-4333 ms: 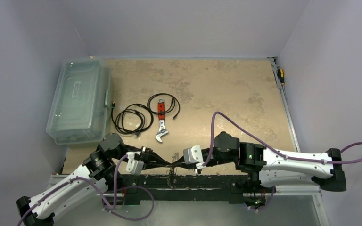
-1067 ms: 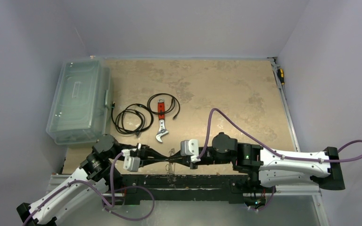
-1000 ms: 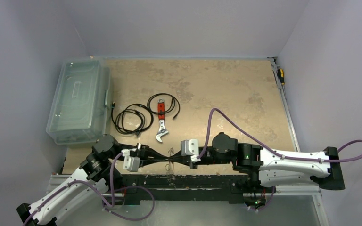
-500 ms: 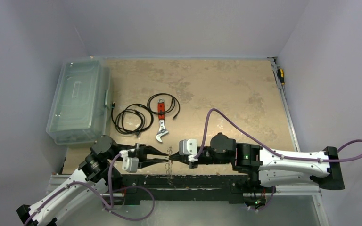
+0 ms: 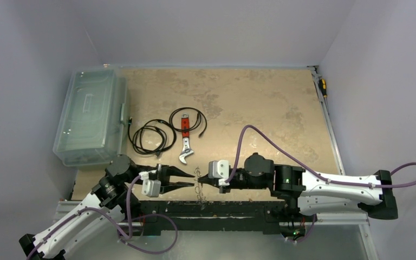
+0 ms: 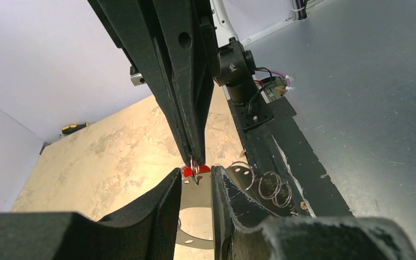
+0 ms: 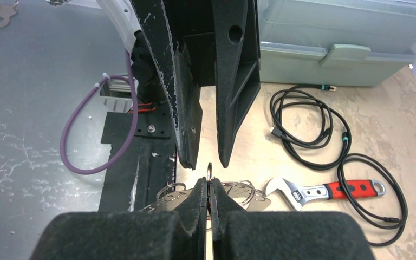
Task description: Put the keys on the keyring
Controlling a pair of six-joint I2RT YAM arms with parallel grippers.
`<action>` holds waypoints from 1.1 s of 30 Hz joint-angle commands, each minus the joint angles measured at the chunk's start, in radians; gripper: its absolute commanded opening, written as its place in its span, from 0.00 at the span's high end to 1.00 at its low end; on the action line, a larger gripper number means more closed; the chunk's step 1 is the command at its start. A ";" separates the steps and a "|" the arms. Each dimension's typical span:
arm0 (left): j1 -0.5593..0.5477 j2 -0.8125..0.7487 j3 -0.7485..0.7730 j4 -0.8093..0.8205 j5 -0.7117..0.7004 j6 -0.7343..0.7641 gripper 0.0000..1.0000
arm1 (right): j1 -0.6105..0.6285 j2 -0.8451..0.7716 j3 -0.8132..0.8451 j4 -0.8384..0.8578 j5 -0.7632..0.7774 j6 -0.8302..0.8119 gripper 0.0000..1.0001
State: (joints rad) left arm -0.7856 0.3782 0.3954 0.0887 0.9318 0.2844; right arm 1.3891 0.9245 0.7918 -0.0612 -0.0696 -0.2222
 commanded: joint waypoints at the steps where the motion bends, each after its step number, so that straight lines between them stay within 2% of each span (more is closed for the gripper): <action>1: 0.003 0.025 0.038 0.023 0.013 0.021 0.75 | 0.002 -0.027 0.027 0.030 -0.002 -0.015 1.00; 24: 0.002 0.079 0.032 0.094 0.033 -0.030 0.85 | 0.001 -0.015 0.006 0.080 -0.037 -0.020 1.00; 26: 0.003 0.075 0.030 0.098 0.033 -0.033 0.88 | 0.001 -0.012 0.004 0.089 -0.038 -0.020 1.00; 29: 0.003 0.073 0.031 0.093 0.032 -0.032 1.00 | 0.001 -0.008 0.001 0.098 -0.044 -0.022 1.00; 33: 0.003 0.070 0.054 0.054 0.024 -0.013 1.00 | 0.001 -0.004 -0.006 0.117 -0.043 -0.026 1.00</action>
State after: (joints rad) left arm -0.7856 0.4526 0.3973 0.1387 0.9501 0.2646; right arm 1.3884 0.9173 0.7898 -0.0391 -0.0963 -0.2337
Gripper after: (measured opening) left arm 0.009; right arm 0.011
